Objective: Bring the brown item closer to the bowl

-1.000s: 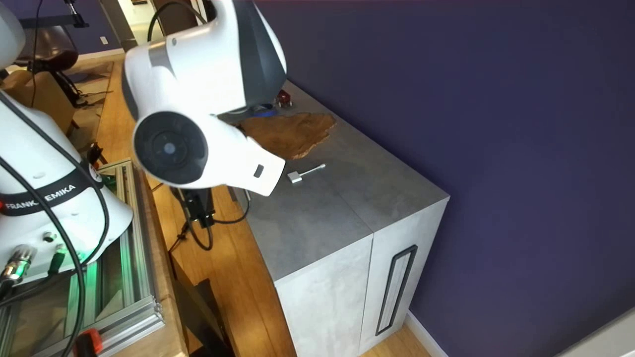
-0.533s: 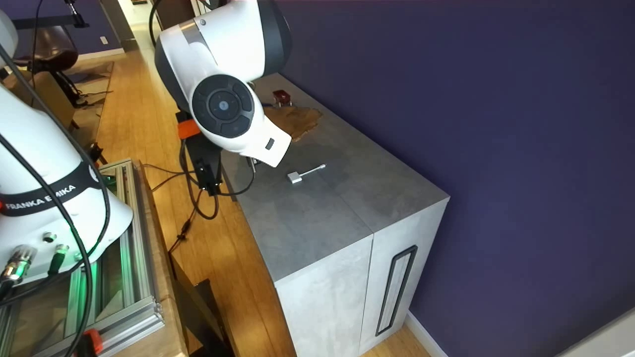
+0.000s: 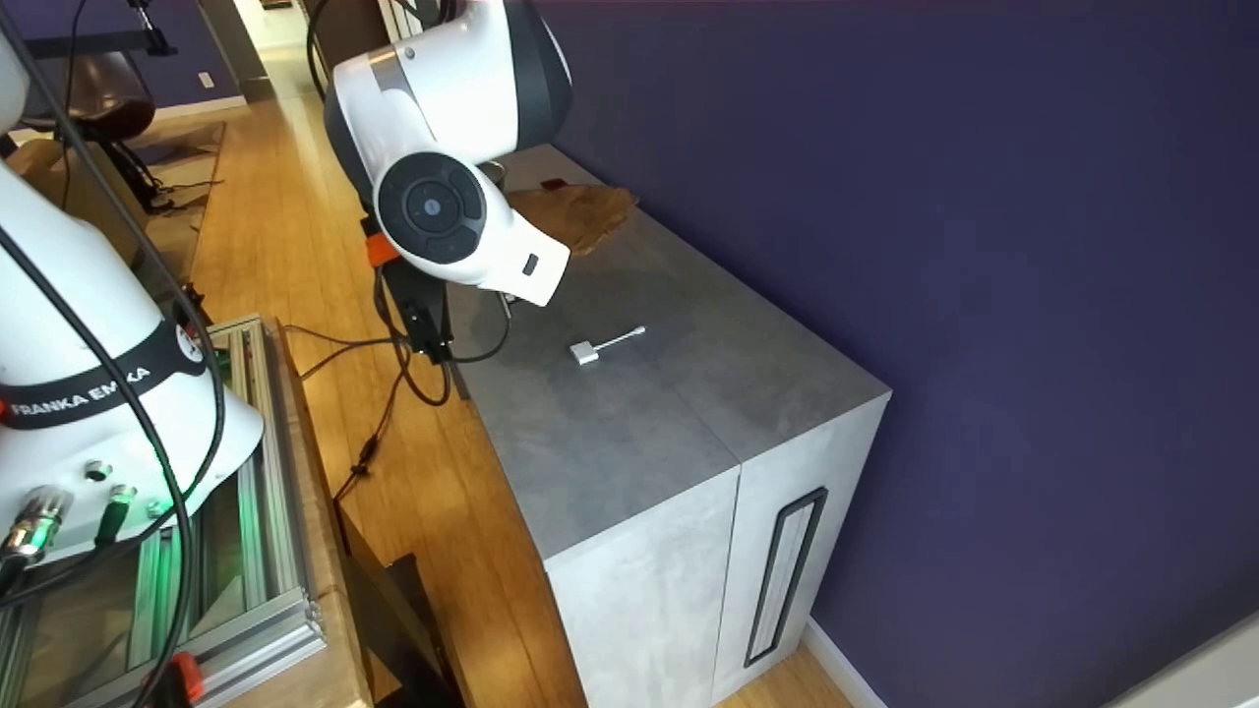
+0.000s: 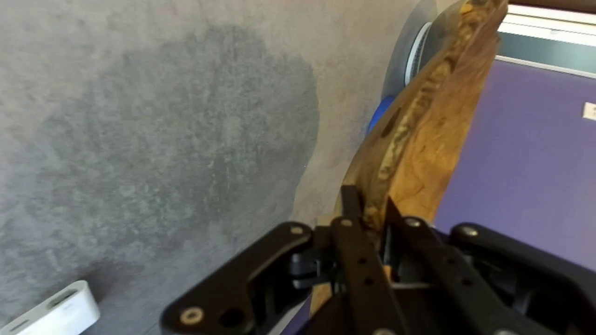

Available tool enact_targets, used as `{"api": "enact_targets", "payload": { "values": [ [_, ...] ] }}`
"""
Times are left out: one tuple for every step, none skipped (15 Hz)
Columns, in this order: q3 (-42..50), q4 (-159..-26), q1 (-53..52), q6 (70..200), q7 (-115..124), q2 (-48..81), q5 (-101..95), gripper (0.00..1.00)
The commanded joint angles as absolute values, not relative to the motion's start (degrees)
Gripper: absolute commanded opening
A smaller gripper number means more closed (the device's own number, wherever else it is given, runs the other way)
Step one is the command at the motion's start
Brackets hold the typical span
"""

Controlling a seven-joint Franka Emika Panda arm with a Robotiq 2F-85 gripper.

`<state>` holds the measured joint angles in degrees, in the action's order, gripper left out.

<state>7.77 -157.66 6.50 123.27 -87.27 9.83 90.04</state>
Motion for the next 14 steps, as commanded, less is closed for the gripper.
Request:
{"api": "enact_targets", "payload": {
  "values": [
    [4.9,-157.1,3.4,123.7,-89.8,10.8,96.1,0.03],
    [3.9,-156.4,2.3,124.0,-90.0,11.8,97.4,0.03],
    [3.0,-155.5,1.1,124.4,-89.9,13.0,99.0,0.03],
    [2.1,-154.3,0.0,124.8,-89.7,14.3,100.5,0.03],
    [1.3,-153.0,-1.1,125.7,-89.8,15.8,102.3,0.03],
    [0.9,-151.4,-2.1,126.5,-90.0,17.3,104.0,0.03],
    [0.8,-149.6,-2.6,126.9,-89.8,19.1,105.2,0.03],
    [0.8,-148.3,-3.2,127.3,-89.7,20.3,106.1,0.03],
    [1.1,-146.8,-3.6,127.5,-89.5,21.7,106.9,0.03],
    [1.4,-145.3,-3.9,127.7,-89.7,23.0,107.6,0.03],
    [1.8,-144.1,-3.9,127.6,-89.9,24.2,108.0,0.03],
    [2.1,-142.9,-3.7,127.5,-89.6,25.5,107.7,0.03],
    [2.5,-141.7,-3.6,127.4,-89.4,26.8,107.4,0.03],
    [2.8,-140.8,-3.6,127.3,-89.4,27.9,107.4,0.03]
  ]
}}
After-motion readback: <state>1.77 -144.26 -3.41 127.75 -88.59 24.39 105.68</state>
